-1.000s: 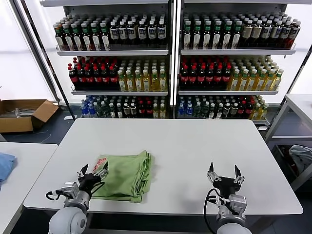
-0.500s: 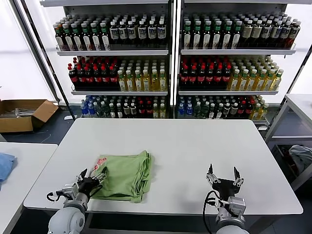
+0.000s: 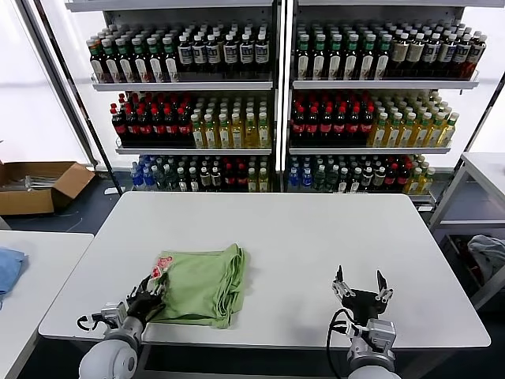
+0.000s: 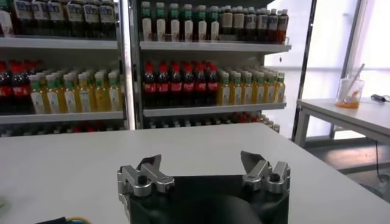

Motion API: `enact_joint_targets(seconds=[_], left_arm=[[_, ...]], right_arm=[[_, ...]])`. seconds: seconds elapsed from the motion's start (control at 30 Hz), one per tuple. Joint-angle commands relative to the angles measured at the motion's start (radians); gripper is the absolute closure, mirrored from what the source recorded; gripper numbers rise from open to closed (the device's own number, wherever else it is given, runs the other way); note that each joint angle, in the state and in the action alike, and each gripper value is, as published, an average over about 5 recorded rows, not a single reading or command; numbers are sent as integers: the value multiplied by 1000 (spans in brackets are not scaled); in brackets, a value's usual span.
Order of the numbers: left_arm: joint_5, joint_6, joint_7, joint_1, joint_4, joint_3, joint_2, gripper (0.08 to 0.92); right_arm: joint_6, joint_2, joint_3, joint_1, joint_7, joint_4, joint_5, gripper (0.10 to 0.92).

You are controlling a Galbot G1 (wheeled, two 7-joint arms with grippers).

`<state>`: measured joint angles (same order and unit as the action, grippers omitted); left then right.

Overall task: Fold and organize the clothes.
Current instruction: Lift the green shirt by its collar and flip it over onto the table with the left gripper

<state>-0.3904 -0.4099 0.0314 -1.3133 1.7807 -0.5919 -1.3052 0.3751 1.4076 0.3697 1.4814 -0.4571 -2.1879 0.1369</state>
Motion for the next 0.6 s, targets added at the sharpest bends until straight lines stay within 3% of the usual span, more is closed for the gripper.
enact_joint_targets(seconds=[0.03,0.4,0.6], left_arm=[[0,-6,-11,-8,-1,4,-2,600],[3,23,-36,-17,23,0,-8,894],[-26,40,-28,-17,46,-101,45,909]], right_arm=[[-1,0,1,0,0,1,0,203],[0,-2,3,-5,0,3,0,203],[-3,-6,5,-5,0,5,2,203]])
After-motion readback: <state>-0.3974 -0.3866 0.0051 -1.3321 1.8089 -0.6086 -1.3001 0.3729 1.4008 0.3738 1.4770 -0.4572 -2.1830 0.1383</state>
